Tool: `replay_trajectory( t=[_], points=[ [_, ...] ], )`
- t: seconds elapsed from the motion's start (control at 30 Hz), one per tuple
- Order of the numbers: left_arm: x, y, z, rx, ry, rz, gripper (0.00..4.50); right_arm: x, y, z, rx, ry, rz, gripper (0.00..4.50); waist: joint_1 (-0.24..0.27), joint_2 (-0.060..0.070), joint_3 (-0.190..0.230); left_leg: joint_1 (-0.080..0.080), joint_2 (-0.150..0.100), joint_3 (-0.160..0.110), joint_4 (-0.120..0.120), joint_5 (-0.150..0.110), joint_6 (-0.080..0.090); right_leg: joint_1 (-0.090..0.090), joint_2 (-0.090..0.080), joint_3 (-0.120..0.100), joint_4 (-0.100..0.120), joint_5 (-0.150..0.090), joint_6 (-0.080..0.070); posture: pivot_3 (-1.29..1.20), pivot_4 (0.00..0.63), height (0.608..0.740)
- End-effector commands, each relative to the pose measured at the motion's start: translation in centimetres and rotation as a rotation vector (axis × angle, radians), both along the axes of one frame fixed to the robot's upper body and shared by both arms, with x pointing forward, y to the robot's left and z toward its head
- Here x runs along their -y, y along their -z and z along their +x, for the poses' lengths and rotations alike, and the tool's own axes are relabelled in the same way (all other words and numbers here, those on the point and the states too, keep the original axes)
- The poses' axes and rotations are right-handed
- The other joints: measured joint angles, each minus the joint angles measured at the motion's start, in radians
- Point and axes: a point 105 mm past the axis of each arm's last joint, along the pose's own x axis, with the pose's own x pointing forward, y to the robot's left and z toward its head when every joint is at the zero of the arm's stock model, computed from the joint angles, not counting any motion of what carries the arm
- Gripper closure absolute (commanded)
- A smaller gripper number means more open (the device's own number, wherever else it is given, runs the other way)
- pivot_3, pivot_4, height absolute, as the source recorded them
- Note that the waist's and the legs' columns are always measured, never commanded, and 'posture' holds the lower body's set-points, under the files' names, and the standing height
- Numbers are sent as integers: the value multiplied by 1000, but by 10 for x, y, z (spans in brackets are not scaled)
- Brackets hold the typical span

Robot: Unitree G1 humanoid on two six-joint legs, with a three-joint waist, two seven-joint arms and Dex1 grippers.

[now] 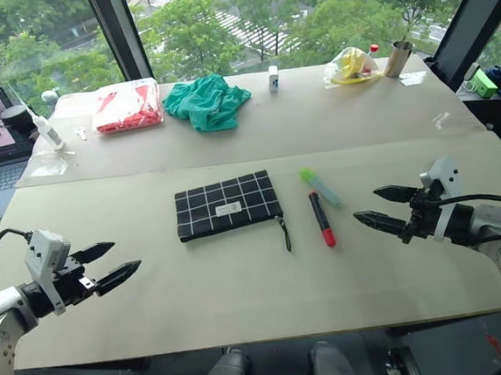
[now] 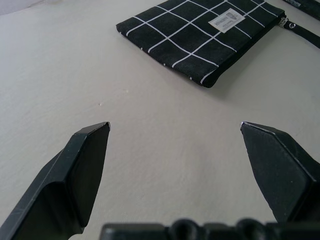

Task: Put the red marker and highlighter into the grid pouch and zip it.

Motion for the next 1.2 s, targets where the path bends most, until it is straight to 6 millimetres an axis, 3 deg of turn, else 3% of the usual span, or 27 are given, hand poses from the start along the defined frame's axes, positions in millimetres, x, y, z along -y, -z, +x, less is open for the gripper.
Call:
replay_trajectory(
  t=[0.03,0.1,0.2,0.37,0.57,0.67,0.77,0.87,0.93,1.07,1.2],
  points=[
    [-3,-11,4,54,-15,3,0,-3,-9,0,30,-5,-4,76,0,0,0,0,0,0,0,0,0,0,0,0,0,0,0,0,150,740],
    [-1,-10,7,73,8,10,0,-3,-6,1,13,3,1,76,1,0,0,0,0,1,0,0,0,-1,0,1,0,0,0,0,150,740],
    [-3,0,10,132,80,172,0,-8,-8,2,4,-21,19,735,1,0,0,0,0,1,0,0,0,-1,0,1,0,0,0,0,150,740],
    [-1,-5,13,235,155,258,0,-34,-12,2,9,-128,19,2420,-1,0,0,-1,1,4,0,0,0,-3,0,3,0,1,0,0,150,740],
    [6,-10,22,345,235,376,0,-107,-22,19,77,-338,35,4480,-9,0,0,-1,3,6,0,0,0,-5,2,4,1,2,-1,0,150,740],
    [12,-14,29,404,241,377,0,-142,-18,29,92,-401,8,4480,-9,0,0,-1,3,6,0,0,-1,-5,2,4,1,2,0,0,150,740],
    [16,-12,35,446,259,435,0,-180,0,51,110,-359,-107,4480,-13,0,0,-1,3,6,0,3,-6,-6,2,4,2,3,0,0,150,740],
    [16,-5,41,472,283,533,0,-204,6,58,136,-360,-163,4480,-16,-1,0,-2,1,6,0,4,-7,-10,1,4,8,3,0,0,150,740],
    [18,0,43,484,304,578,0,-208,17,65,148,-339,-250,4480,-18,-1,0,-4,1,6,0,5,-9,-13,1,4,10,3,0,0,150,740],
    [18,5,50,510,326,658,0,-192,42,81,186,-282,-511,4480,-25,-1,-1,-11,-1,6,3,6,-10,-22,-1,3,15,3,1,0,150,740],
    [22,6,57,541,335,683,0,-188,26,89,207,-233,-467,4480,-32,-2,-1,-11,0,5,3,7,-12,-23,0,3,16,3,1,0,150,740]
  ],
)
